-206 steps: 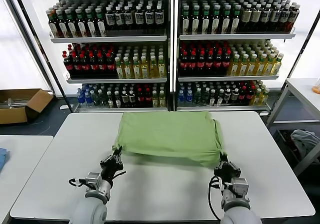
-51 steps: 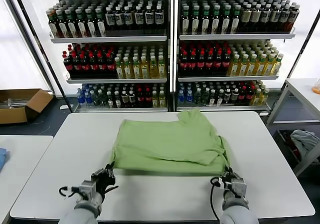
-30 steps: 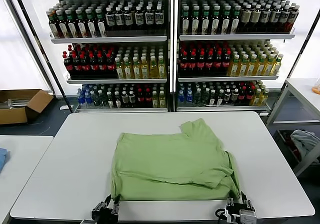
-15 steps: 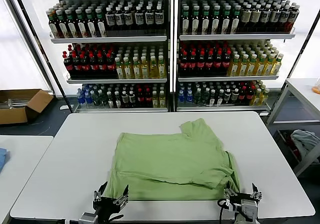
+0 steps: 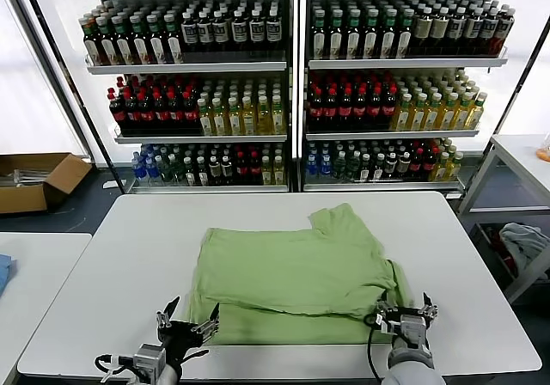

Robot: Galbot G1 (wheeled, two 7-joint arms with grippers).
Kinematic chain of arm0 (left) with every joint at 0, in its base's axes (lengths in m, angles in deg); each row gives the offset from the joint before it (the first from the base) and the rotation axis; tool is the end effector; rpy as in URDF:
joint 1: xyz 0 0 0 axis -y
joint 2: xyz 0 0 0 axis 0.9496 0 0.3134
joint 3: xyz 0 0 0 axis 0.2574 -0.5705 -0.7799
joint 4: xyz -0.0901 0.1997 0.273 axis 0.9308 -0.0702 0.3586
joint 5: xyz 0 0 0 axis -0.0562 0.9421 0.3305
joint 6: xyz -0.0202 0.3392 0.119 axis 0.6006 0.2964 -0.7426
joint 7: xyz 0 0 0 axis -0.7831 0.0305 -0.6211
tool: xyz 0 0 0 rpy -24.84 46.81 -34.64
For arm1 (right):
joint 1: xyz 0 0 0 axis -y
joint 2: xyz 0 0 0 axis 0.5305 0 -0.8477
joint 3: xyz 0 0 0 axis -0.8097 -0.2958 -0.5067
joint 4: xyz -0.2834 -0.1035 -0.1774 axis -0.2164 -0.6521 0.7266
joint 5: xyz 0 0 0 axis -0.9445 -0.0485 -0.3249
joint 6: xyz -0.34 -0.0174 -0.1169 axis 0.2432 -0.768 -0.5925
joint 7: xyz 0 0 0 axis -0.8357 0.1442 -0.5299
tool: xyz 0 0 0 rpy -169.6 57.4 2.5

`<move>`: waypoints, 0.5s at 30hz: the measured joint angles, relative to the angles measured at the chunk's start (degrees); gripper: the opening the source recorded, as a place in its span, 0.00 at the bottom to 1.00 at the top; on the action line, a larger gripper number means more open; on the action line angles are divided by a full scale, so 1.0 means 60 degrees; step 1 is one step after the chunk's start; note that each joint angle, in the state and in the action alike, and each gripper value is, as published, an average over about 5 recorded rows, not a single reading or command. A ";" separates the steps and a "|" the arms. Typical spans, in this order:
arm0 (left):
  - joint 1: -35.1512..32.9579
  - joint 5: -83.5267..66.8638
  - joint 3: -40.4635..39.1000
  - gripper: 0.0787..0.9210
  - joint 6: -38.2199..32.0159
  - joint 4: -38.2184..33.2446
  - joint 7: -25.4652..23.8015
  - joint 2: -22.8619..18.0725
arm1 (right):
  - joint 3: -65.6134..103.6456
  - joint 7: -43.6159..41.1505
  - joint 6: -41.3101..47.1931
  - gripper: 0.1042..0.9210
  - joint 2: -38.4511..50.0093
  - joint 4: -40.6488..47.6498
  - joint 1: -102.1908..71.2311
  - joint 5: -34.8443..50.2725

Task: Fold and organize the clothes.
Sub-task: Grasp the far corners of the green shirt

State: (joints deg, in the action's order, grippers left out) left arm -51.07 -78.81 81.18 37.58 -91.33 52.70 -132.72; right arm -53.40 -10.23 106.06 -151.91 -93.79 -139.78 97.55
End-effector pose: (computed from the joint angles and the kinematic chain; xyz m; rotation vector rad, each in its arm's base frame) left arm 0.1682 0.0095 -0.2668 -0.1560 -2.6771 -0.1601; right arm 0.2488 -0.0030 -0.3023 -0.3978 -2.6158 0.2189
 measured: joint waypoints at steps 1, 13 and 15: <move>0.0048 -0.0014 -0.0009 0.88 0.0017 0.0035 -0.0011 0.0019 | -0.0047 0.0009 0.0001 0.88 -0.0021 0.0082 0.0113 -0.0015; 0.1092 -0.0454 -0.0145 0.88 0.0344 0.0578 -0.0188 0.0428 | -0.0759 0.0147 0.0017 0.88 -0.0288 0.1083 0.1828 0.0066; 0.1329 -0.0577 -0.0164 0.88 0.0374 0.0691 -0.0234 0.0531 | -0.0809 0.0163 0.0017 0.88 -0.0284 0.1173 0.2102 0.0106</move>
State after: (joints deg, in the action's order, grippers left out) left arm -43.10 -82.27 80.19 39.82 -87.18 51.30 -129.53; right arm -58.26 -9.25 106.16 -153.61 -86.76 -127.17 98.19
